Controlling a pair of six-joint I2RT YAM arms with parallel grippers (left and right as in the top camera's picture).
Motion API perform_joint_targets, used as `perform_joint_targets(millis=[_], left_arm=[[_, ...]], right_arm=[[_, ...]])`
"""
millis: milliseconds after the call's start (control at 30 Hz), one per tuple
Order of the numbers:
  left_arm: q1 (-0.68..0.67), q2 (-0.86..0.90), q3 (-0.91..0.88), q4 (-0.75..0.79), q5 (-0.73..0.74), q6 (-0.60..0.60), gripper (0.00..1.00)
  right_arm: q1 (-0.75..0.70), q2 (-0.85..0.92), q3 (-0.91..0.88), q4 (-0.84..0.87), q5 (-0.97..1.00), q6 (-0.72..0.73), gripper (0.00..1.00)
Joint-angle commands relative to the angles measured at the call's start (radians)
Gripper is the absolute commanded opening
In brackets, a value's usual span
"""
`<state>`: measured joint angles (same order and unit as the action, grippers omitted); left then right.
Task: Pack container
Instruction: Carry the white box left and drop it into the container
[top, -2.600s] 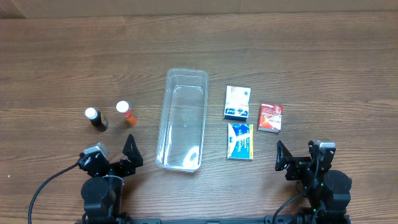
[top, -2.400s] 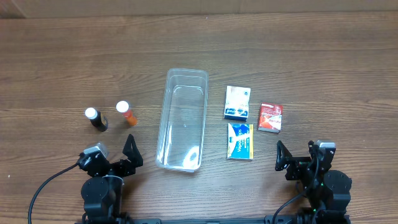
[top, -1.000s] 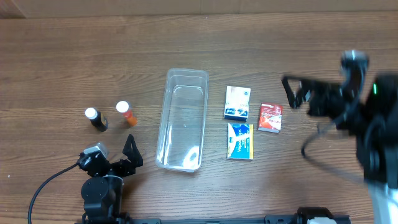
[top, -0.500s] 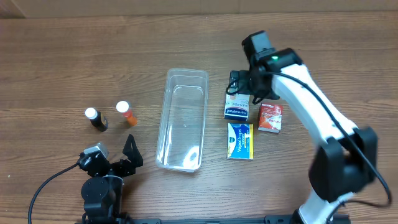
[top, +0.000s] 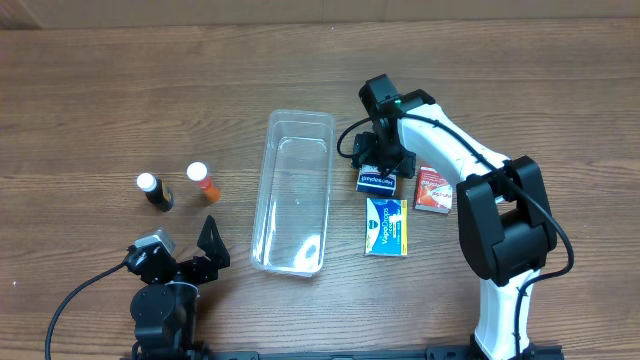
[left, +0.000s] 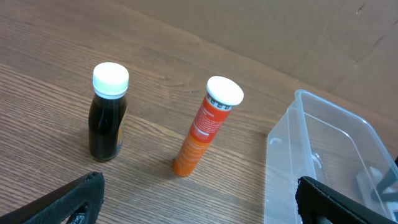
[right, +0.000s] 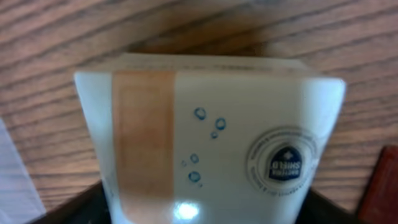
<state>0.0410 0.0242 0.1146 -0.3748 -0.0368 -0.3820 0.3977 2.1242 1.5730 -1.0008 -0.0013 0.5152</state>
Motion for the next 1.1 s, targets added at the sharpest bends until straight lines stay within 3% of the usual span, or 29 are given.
perform_joint_targets(millis=[0, 133, 233, 300, 400, 567, 733, 1067], left_arm=[[-0.002, -0.005, -0.003, 0.002, 0.004, 0.004, 1.00], [-0.002, -0.005, -0.003, 0.002, 0.004, 0.004, 1.00], [-0.002, -0.005, -0.003, 0.002, 0.004, 0.004, 1.00], [-0.002, -0.005, -0.003, 0.002, 0.004, 0.004, 1.00], [-0.002, -0.005, -0.003, 0.002, 0.004, 0.004, 1.00], [-0.002, -0.005, -0.003, 0.002, 0.004, 0.004, 1.00], [-0.002, -0.005, -0.003, 0.002, 0.004, 0.004, 1.00], [-0.002, -0.005, -0.003, 0.002, 0.004, 0.004, 1.00]], right_arm=[[0.000, -0.009, 0.065, -0.082, 0.146, 0.039, 0.72], [0.019, -0.066, 0.326, -0.349, 0.251, -0.026, 0.72], [0.072, -0.106, 0.582, -0.558, 0.188, -0.025, 0.71], [0.122, -0.130, 0.687, -0.599, 0.112, -0.024, 0.70], [0.213, -0.137, 0.710, -0.547, 0.021, 0.021, 0.70], [0.356, -0.051, 0.573, -0.353, 0.037, 0.139, 0.70], [0.359, 0.030, 0.438, -0.222, 0.043, 0.229, 0.70], [0.334, 0.048, 0.424, -0.079, -0.027, 0.245, 0.71]])
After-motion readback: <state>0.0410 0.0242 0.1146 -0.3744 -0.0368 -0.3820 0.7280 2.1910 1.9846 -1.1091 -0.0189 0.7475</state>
